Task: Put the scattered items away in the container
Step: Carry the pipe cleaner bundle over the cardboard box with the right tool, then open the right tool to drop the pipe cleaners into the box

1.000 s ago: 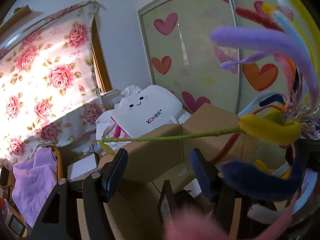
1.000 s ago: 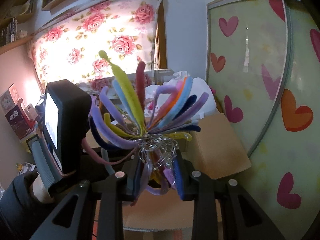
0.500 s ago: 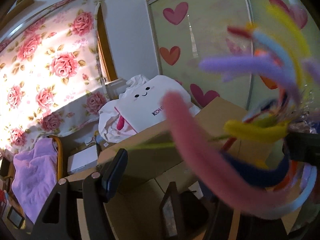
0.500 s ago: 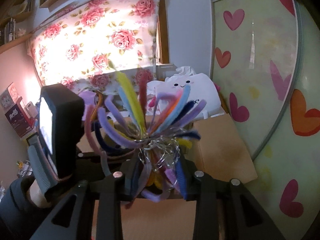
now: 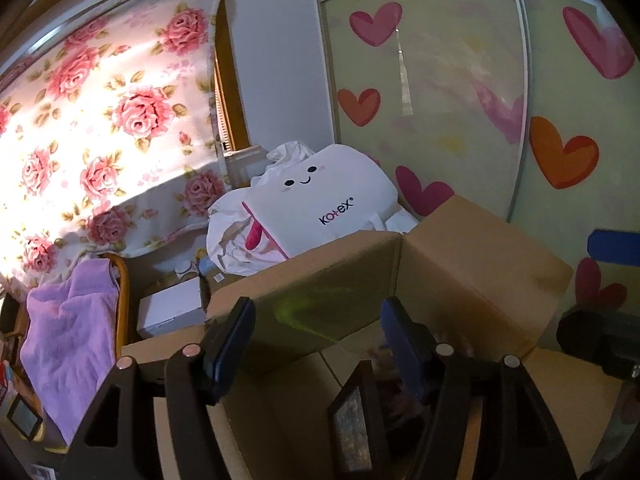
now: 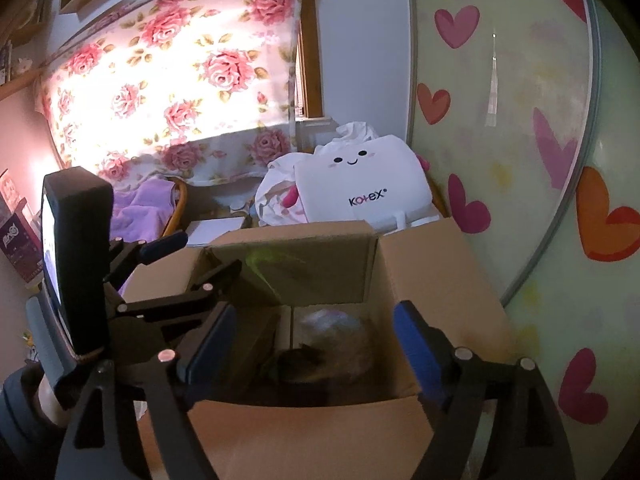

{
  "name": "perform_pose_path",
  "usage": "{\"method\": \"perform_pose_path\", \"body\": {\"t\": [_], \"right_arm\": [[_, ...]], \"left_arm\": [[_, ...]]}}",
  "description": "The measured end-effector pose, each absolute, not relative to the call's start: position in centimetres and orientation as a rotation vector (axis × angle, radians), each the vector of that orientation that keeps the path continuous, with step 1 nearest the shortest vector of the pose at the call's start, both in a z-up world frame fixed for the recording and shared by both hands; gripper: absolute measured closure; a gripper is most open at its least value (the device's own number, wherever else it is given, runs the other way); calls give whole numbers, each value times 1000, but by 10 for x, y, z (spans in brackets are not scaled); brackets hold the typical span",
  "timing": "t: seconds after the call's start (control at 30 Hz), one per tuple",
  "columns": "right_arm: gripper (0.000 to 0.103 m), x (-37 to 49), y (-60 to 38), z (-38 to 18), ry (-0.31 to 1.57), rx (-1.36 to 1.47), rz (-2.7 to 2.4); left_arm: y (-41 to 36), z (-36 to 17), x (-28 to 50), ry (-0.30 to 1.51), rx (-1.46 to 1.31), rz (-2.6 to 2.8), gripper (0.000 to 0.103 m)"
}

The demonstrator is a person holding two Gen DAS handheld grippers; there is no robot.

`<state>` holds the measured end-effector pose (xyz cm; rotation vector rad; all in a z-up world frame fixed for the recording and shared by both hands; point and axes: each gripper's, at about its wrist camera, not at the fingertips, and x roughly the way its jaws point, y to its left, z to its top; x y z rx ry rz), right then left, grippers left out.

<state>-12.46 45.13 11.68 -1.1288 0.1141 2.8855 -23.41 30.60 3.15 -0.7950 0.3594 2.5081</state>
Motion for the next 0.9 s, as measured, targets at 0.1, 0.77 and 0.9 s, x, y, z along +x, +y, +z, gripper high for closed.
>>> {"method": "perform_pose_path", "body": {"t": [0.1, 0.77, 0.9], "right_arm": [[18, -124, 450, 116, 114, -1131, 2882], [18, -99, 430, 121, 70, -1112, 2896], [18, -95, 425, 121, 61, -1111, 2897]], "left_arm": [[302, 33, -234, 351, -798, 2507, 34], [269, 46, -215, 312, -796, 2547, 34], [261, 50, -209, 294, -791, 2555, 34]]}}
